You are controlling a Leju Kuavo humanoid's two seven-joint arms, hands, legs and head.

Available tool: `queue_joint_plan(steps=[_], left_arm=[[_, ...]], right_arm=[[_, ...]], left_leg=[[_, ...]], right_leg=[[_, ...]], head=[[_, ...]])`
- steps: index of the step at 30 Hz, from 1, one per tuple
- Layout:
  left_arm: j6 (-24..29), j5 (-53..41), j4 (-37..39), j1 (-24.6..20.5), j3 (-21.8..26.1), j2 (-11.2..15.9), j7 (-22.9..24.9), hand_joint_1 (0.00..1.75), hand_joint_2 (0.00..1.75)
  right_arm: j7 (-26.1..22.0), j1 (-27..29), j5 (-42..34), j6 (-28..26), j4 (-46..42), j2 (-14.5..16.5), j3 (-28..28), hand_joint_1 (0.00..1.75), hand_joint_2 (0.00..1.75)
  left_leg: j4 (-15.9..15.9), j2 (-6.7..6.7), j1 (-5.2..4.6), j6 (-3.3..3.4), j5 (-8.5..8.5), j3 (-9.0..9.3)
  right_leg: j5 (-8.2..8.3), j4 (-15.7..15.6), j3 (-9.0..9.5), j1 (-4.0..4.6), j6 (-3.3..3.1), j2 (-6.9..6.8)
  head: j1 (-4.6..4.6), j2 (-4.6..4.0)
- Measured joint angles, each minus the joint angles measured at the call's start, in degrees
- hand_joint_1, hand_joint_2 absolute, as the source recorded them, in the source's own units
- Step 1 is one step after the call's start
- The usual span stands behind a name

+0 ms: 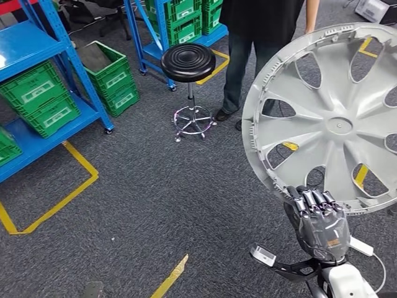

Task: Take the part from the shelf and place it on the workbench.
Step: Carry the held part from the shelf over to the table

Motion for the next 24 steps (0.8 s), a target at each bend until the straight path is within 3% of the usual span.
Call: queue_joint_plan(steps=[2,4,6,8,10,11,12,14,16,17,19,21,23,24], left_arm=[[0.0,0.0,0.0,0.0,0.0,0.1,0.1,0.00,1.75],[0.1,0.0,0.0,-0.1,0.0,-0.1,0.1,0.00,1.75],[0.1,0.0,0.0,-0.2,0.0,-0.2,0.1,0.00,1.75],[0.1,0.0,0.0,-0.1,0.0,-0.3,0.1,0.00,1.75],[0.1,0.1,0.0,0.1,0.0,-0.3,0.1,0.00,1.75],[0.1,0.1,0.0,0.1,0.0,-0.3,0.1,0.00,1.75],[0.1,0.1,0.0,0.0,0.0,-0.4,0.1,0.00,1.75],[0.1,0.1,0.0,-0.1,0.0,-0.5,0.1,0.00,1.75],[0.1,0.1,0.0,-0.1,0.0,-0.4,0.1,0.00,1.75],[0.1,0.1,0.0,-0.1,0.0,-0.4,0.1,0.00,1.75],[0.1,0.1,0.0,-0.1,0.0,-0.4,0.1,0.00,1.75],[0.1,0.1,0.0,-0.3,0.0,-0.4,0.1,0.00,1.75],[0.1,0.1,0.0,-0.3,0.0,-0.4,0.1,0.00,1.75],[0.1,0.1,0.0,-0.2,0.0,-0.4,0.1,0.00,1.75]], right_arm=[[0.0,0.2,0.0,0.0,-0.2,0.0,-0.3,1.75,1.75],[0.0,0.7,-0.1,0.0,-0.4,0.0,-0.6,1.75,1.75],[0.0,0.9,-0.1,-0.1,-0.5,0.0,-0.9,1.75,1.75],[-0.2,0.8,0.0,-0.1,-0.6,0.0,-1.0,1.75,1.75],[-0.3,0.7,0.0,-0.1,-0.6,0.0,-1.0,1.75,1.75],[-0.3,0.7,0.0,-0.1,-0.6,0.0,-1.0,1.75,1.75],[-0.3,0.7,0.0,-0.1,-0.6,0.0,-1.0,1.75,1.75],[-0.3,0.7,0.0,-0.1,-0.6,0.0,-1.1,1.75,1.75],[-0.3,0.5,0.0,0.0,-0.6,0.0,-1.1,1.75,1.75],[-0.4,0.4,0.0,0.0,-0.6,0.0,-1.0,1.75,1.75],[-0.4,0.3,0.0,0.0,-0.6,0.1,-1.0,1.75,1.75],[-0.4,0.3,0.0,0.1,-0.6,0.1,-1.0,1.75,1.75],[-0.4,0.3,-0.1,0.1,-0.6,0.1,-0.9,1.75,1.75],[-0.4,0.2,-0.1,0.1,-0.6,0.1,-0.9,1.75,1.75]], left_leg=[[-2.8,-1.32,-0.19,0.80,0.40,1.13],[-3.8,-0.09,-0.23,0.80,0.70,1.40],[-5.0,1.46,0.06,0.63,1.34,1.73],[-5.6,3.16,0.13,0.59,1.66,1.85],[-5.5,4.93,0.08,0.56,1.64,1.76],[-5.5,5.77,0.09,0.46,1.58,1.75],[-5.4,6.57,0.14,0.30,1.48,1.75],[-5.0,7.95,0.22,-0.33,1.07,1.78],[-4.3,9.08,0.02,-1.19,0.44,1.66],[-4.0,9.54,-0.11,-1.55,0.20,1.66],[-3.8,10.39,-0.10,-2.02,-0.10,1.86],[-2.4,8.68,0.18,-2.46,-1.50,1.52],[3.5,5.41,0.40,-2.65,-5.15,-0.98],[7.8,4.50,0.41,-2.56,-7.13,-2.91]], right_leg=[[0.45,-0.1,-0.49,-0.33,0.60,1.28],[0.86,-0.1,-1.08,-0.59,1.30,2.18],[-0.42,1.7,-2.43,-0.43,1.74,-0.09],[-3.94,7.9,-5.46,-0.41,2.24,-3.75],[-6.56,14.6,-8.37,-0.75,2.88,-5.19],[-6.48,15.5,-8.57,-0.95,3.14,-5.49],[-5.45,14.0,-7.58,-1.15,3.37,-5.80],[-2.59,6.3,-3.04,-1.35,3.74,-7.62],[-1.51,1.0,0.20,-1.23,3.20,-9.17],[-1.79,0.5,0.50,-1.09,2.63,-9.25],[-1.78,0.8,0.32,-1.02,1.53,-8.00],[-1.64,0.8,0.16,-1.07,0.87,-6.88],[-1.51,0.8,0.09,-1.02,0.38,-5.77],[-1.48,0.8,0.05,-0.90,0.24,-5.13]], head=[[-0.14,0.00],[-0.30,0.00],[-0.05,0.00],[0.19,0.00],[0.26,0.00],[0.26,0.00],[0.28,0.00],[0.28,0.00],[0.23,0.00],[0.17,0.00],[0.06,0.00],[0.01,0.00],[-0.10,0.00],[-0.12,0.00]])
